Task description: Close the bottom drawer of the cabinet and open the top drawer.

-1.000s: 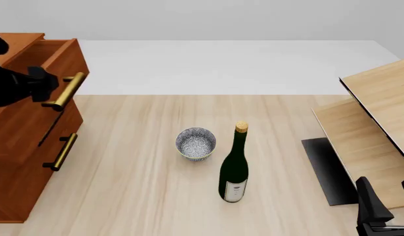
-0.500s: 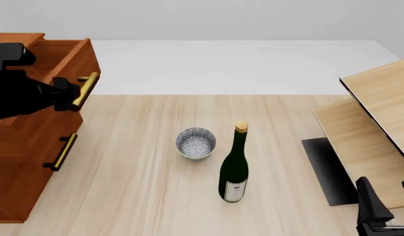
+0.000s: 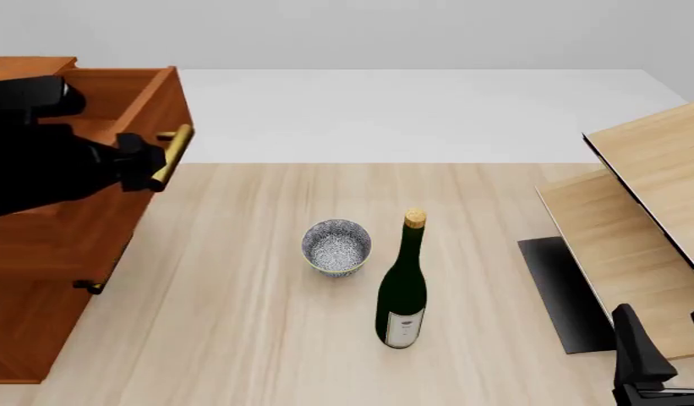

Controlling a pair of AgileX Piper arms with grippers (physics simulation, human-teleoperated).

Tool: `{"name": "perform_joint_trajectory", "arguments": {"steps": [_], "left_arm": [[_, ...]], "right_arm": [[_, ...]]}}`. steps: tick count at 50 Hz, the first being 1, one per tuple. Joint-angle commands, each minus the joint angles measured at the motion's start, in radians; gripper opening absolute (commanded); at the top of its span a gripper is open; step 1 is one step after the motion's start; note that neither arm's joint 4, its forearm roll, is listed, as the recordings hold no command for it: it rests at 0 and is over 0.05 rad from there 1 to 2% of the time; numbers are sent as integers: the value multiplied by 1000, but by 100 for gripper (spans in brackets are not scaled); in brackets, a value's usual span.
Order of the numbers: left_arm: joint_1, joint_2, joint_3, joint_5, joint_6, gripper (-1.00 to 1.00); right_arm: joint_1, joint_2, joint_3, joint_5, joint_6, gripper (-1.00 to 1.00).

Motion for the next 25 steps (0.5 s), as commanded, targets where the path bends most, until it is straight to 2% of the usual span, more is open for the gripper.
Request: {"name": "perform_joint_trajectory", "arguments": {"steps": [1, 25], "left_arm": [[-54, 49, 57, -4, 4, 100], [-164, 56, 43, -19, -73, 100]], "right_arm": [[-1, 0, 0, 0, -1, 100], [-4, 1, -1, 0, 0, 100]]}}
